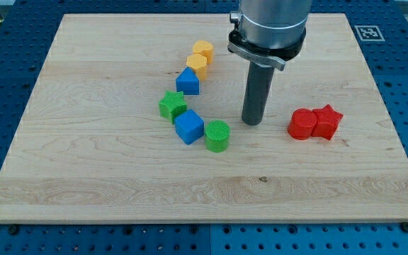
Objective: Move the blue triangle diagonal to the blue cube
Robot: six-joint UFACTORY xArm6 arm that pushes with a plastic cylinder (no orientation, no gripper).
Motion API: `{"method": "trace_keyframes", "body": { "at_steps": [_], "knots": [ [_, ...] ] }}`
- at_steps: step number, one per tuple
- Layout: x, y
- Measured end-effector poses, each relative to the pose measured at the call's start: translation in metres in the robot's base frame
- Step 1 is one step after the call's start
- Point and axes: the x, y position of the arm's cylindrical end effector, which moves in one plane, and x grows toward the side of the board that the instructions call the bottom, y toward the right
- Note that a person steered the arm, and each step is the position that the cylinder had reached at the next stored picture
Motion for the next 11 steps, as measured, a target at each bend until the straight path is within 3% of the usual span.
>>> {"method": "trace_keyframes", "body": {
  "at_steps": [2,3,4,6,7,8,9,11],
  "knots": [
    [0.026,-0.032],
    [-0.016,-0.073],
    [-0.030,-0.075],
    [-0.057,-0.169],
    [-0.116,-0.191],
    [-0.094,-0.146],
    [-0.061,-0.138],
    [-0.108,-0.142]
  ]
}}
